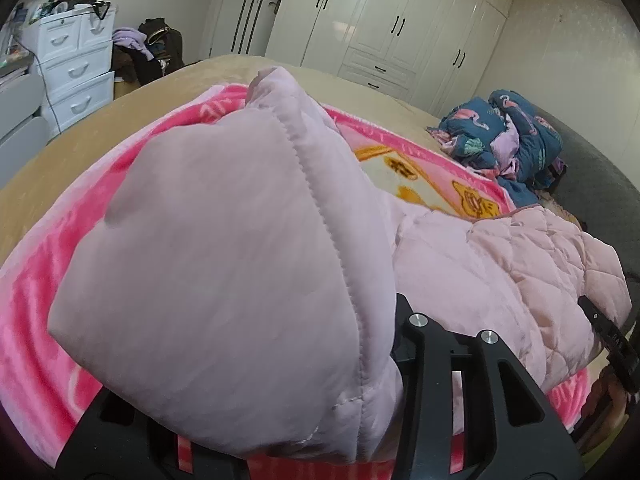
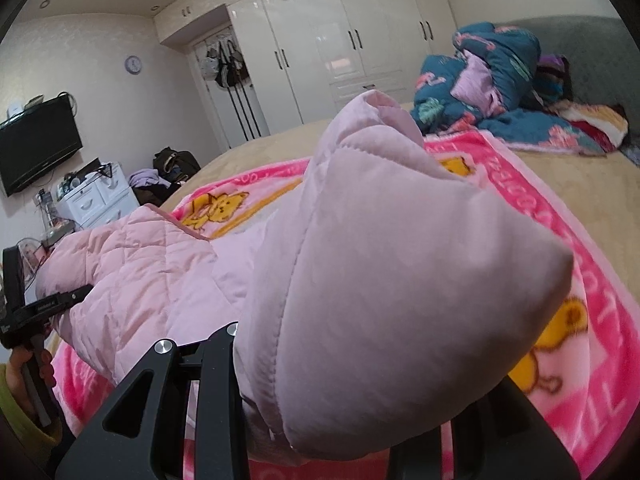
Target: Fold large clothes
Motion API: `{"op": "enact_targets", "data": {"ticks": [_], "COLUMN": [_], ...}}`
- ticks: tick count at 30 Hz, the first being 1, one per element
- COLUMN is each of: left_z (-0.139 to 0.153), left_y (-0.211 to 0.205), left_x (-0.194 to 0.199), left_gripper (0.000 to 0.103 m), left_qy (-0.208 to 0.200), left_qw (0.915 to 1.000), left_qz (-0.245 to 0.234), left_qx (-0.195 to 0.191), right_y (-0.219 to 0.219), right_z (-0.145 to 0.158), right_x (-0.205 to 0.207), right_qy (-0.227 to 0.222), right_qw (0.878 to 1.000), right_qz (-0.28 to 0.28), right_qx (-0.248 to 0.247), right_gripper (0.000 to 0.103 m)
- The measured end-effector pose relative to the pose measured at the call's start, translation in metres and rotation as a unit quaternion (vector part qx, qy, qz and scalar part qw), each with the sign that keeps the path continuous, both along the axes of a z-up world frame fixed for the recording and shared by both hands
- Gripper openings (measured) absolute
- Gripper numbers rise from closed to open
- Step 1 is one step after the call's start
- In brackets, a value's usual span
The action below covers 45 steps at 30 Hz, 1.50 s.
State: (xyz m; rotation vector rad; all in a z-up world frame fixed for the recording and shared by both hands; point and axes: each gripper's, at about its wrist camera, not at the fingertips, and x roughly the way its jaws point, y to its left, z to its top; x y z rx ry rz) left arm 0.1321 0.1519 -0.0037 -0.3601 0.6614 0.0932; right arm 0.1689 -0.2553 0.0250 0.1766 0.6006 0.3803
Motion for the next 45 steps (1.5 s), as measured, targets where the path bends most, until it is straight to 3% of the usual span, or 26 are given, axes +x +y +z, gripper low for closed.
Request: {"op": "enact_targets", "data": {"ticks": [11, 24, 31, 36, 45], "left_z": [-0.024, -0.032, -0.034, -0.035, -0.034], "left_y": [0.012, 0.013, 0.018, 0.020, 0.021], "left_x": [0.005, 0.005, 0.005, 0.004, -0.001], "left_gripper": [0.043, 0.048, 0.053, 0.054, 0.061], "left_qy": [0.030, 0.041, 0.045, 0.045, 0.052], "left_qw": [0.9992, 0.9987, 0.9982, 0.9980, 0.9975], "left_qz": [0.016, 0.020, 0.020, 0.020, 0.024], "left_qx": [-0.020, -0.024, -0.035, -0.040, -0.041], "right_y": [-0.020, -0.031, -0.035, -0.034, -0.041], "right_z": [-0.041, -0.066, -0.066, -0.058, -0.049], "right_x": [0.014, 0.016, 0.008, -0.003, -0.018], "right_qy": [0.088, 0.163, 0.179, 0.173, 0.164], "right_qw": [0.993, 0.977, 0.970, 0.971, 0.971], "right_qz": [-0.054, -0.096, -0.122, -0.134, -0.144], "right_qx": [0.057, 0.099, 0.109, 0.095, 0.095], "right_gripper": [0.034, 0.055, 0.079, 0.086, 0.087]}}
